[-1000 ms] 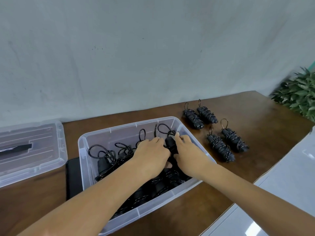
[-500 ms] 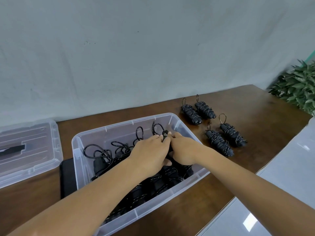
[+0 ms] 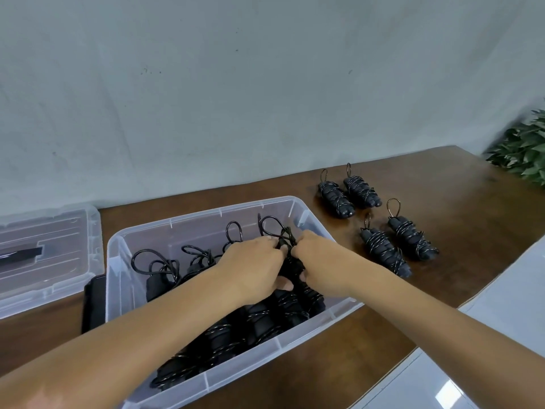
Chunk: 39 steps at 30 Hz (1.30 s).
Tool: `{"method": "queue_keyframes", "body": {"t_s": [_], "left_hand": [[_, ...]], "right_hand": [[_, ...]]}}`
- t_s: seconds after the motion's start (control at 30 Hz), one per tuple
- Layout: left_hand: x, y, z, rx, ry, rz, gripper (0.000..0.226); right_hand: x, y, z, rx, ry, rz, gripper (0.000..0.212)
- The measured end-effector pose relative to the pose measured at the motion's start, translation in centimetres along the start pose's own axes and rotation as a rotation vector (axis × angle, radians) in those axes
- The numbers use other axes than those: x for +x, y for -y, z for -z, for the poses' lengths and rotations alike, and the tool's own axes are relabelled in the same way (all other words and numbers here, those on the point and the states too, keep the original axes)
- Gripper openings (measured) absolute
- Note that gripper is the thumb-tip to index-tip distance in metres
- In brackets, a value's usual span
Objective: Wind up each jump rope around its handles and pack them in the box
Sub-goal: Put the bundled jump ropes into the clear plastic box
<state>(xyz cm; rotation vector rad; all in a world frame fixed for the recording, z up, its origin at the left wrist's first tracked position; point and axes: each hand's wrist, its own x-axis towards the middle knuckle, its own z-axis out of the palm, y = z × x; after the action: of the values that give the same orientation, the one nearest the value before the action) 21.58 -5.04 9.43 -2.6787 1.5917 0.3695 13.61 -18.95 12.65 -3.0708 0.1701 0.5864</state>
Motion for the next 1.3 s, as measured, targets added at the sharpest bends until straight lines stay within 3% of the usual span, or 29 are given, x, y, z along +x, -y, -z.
{"method": "queue_keyframes", "body": {"t_s": [0.2,0.27,0.37,0.5,0.6,0.73,0.93,1.1,1.17,1.23,1.3], "left_hand": [[0.4,-1.0,0.7,0.051,0.058,0.012,0.053],[0.7,-1.2,1.5,0.047,0.071,0.016,0.052],[1.1,-1.0,3.1,-0.018,0.051,0.035,0.039],[2.6,-1.7,5.0,-0.109,-0.145,0.105,0.031],[4.8,-3.6,5.4,-0.156,-0.343,0.167,0.047],[9.0,-7.0,5.6,-0.233,-0.406,0.197,0.053],[16.7,-12.7,5.5,-0.178,-0.199,0.220,0.046],[23.4,-16.0,3.2,-0.304,0.025,0.340,0.054],[26.1,-16.8,1.2,-0.411,0.149,0.414,0.054],[28.0,-17.5,-0.6,-0.686,0.274,0.553,0.049],[29.1,-18.0,-1.7,-0.946,0.321,0.683,0.070]], "right_hand": [[-0.7,-0.9,1.1,0.048,0.091,0.113,0.007],[-1.0,-2.2,1.9,0.145,0.030,0.117,0.023],[-1.3,-5.2,3.2,0.325,-0.120,0.120,0.025],[-2.4,-10.2,3.8,0.550,-0.221,0.125,0.025],[-2.7,-14.8,2.9,0.588,-0.232,0.085,0.027],[-1.7,-21.0,-1.4,0.577,-0.179,0.035,0.036],[-0.7,-29.8,-6.6,0.645,-0.213,-0.053,0.025],[0.4,-36.6,-9.3,0.619,-0.329,-0.215,0.027],[1.2,-38.7,-10.3,0.620,-0.352,-0.297,0.037],[1.8,-40.3,-10.9,0.668,-0.328,-0.367,0.049],[2.4,-41.2,-11.4,0.726,-0.309,-0.414,0.061]]}}
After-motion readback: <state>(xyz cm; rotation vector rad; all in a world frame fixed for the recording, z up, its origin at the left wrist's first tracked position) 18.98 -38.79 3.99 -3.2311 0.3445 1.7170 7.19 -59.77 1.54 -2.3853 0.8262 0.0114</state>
